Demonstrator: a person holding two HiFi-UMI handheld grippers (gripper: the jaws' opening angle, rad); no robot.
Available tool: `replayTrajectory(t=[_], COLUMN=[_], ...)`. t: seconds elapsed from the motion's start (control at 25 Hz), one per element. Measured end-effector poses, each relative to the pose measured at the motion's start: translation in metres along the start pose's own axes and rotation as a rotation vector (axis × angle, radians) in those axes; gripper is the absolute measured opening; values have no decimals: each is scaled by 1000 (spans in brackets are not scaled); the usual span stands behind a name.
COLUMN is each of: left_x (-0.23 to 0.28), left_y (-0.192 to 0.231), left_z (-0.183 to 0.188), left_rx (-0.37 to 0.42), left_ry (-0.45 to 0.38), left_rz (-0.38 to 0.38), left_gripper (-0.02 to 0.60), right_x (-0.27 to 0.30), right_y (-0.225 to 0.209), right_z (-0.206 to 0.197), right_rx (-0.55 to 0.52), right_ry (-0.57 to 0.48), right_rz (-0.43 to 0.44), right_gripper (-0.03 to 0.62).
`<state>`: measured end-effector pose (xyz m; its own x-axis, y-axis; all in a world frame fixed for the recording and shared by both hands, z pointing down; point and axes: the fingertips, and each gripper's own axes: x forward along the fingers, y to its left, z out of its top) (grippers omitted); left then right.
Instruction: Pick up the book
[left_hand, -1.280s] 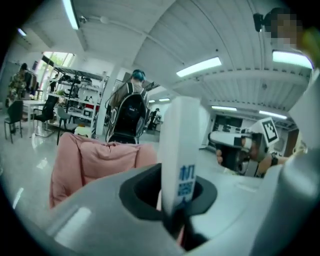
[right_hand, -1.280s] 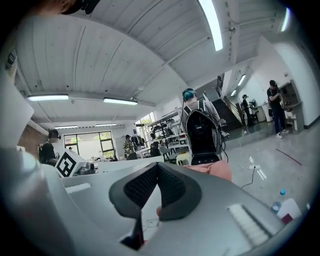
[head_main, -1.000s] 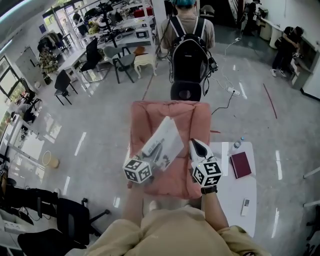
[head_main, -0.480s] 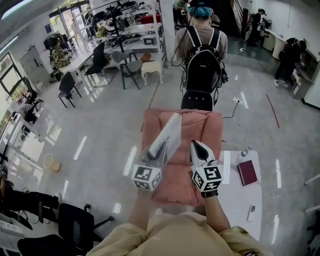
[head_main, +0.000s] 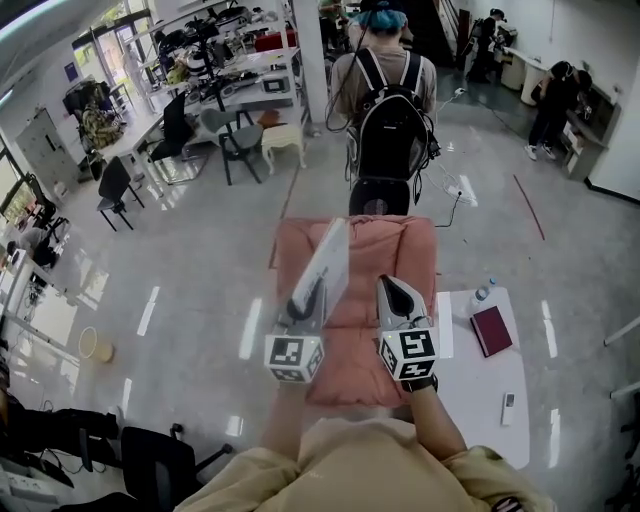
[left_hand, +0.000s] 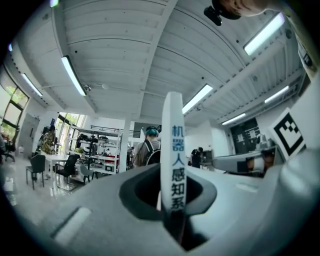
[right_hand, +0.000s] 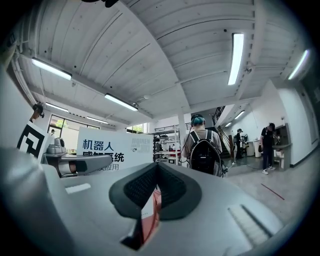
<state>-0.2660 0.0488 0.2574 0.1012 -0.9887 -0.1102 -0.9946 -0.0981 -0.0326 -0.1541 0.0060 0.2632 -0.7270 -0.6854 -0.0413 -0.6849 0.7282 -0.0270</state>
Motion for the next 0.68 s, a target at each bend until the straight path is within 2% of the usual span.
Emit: replayTrajectory(t=[0.36, 0.68], left_x=[-4, -5], left_y=[-22, -21], left_z=[0, -5], left_rx=[-17, -27], left_ry=[4, 11], left_rz=[-76, -73], left_gripper=[41, 41], right_x=[-17, -13], right_y=[-2, -3], right_z=[11, 15], right_rx=[-18, -24], right_ry=[-8, -21], right_rz=[-51, -53], right_gripper=[5, 5])
